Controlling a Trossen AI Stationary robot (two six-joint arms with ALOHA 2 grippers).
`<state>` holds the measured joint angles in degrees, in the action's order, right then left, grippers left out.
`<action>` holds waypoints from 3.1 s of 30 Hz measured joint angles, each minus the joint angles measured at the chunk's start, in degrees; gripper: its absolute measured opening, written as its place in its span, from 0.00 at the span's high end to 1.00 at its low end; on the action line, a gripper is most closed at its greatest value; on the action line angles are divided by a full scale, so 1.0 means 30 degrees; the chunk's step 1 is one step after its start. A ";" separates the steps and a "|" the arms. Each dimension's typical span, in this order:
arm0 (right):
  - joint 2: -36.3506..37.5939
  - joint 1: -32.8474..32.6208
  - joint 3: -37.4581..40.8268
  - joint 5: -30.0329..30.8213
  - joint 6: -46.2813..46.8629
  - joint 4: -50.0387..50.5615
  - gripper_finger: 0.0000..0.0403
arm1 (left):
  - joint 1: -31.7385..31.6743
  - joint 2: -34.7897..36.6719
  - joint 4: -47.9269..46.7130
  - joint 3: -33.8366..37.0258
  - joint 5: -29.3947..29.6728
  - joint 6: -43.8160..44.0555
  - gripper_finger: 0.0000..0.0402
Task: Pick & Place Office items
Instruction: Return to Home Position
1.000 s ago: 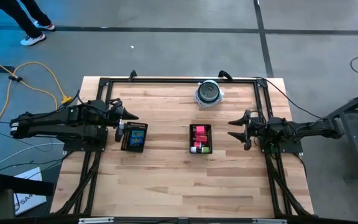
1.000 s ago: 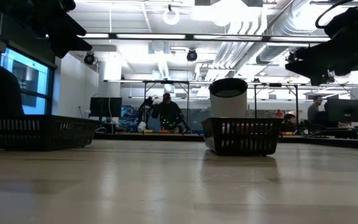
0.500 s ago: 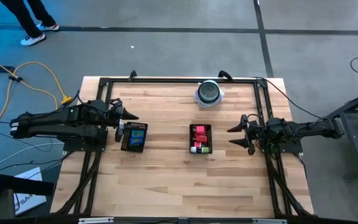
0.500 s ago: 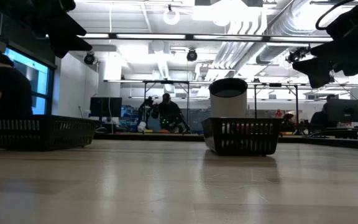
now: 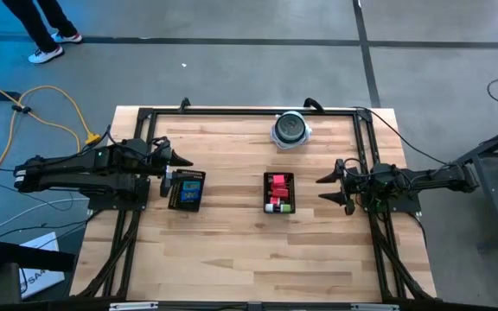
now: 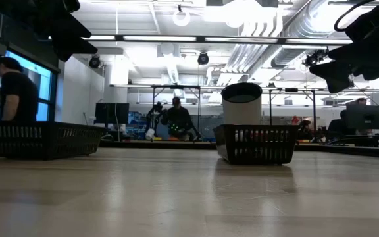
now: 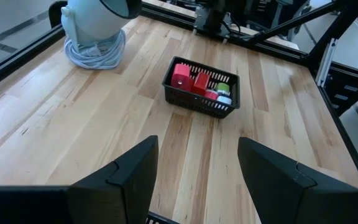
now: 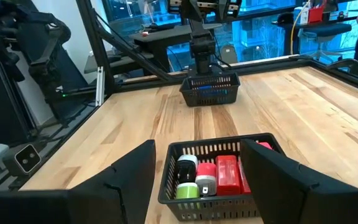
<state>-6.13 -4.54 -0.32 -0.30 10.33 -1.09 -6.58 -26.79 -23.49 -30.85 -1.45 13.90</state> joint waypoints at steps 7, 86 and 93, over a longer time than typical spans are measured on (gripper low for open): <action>-0.0007 0.0000 0.0000 0.0046 -0.0004 -0.0135 0.45 | 0.0001 0.0001 -0.0001 -0.0001 0.0001 0.0005 0.46; -0.0015 0.0000 0.0000 0.0031 -0.0015 -0.0229 0.45 | -0.0002 0.8844 1.5497 0.9798 0.2537 -0.2771 0.46; -0.0015 0.0000 0.0000 0.0031 -0.0015 -0.0229 0.45 | 0.0005 0.8848 1.5509 0.9912 0.2716 -0.2778 0.46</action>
<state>-6.17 -4.54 -0.32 -0.21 10.28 -1.78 -6.57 -0.24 23.04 -1.12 6.69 5.56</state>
